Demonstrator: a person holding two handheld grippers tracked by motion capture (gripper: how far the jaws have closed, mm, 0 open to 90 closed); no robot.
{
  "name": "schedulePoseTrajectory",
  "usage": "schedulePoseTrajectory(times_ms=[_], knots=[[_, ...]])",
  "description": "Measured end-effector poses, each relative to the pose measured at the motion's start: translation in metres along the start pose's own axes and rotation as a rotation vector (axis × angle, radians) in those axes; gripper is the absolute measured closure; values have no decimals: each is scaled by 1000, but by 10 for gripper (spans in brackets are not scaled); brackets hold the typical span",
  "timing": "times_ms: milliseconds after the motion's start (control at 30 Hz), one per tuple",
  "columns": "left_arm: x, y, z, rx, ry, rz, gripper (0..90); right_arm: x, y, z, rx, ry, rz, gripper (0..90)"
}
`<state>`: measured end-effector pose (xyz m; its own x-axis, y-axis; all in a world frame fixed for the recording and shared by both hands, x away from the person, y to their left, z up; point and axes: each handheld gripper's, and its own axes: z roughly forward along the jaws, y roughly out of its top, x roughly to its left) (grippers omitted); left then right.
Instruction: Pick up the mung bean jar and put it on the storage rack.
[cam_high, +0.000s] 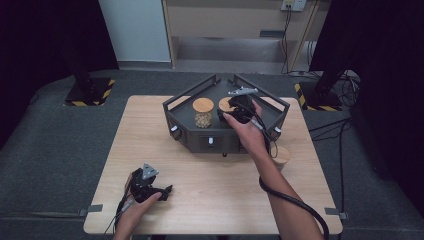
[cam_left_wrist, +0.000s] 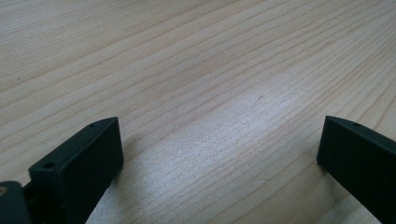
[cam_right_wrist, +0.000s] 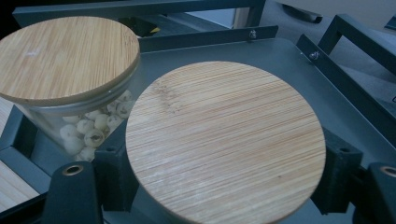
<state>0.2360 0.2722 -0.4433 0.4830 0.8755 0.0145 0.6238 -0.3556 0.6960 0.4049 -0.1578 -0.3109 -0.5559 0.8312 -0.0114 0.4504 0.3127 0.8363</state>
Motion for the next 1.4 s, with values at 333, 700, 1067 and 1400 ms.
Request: schedulePoseTrajectory(times_ms=[333,700,1067,1400], knots=[[0,0,0,-1,0,-1,0,-2,-2,0,-5,8,14,253],[0,0,0,0,0,0,0,-6,-5,1,-13,20,29,252],[0,0,0,0,0,0,0,-5,-7,1,-20,18,22,251],[0,0,0,0,0,0,0,-4,-9,0,-35,10,13,229]])
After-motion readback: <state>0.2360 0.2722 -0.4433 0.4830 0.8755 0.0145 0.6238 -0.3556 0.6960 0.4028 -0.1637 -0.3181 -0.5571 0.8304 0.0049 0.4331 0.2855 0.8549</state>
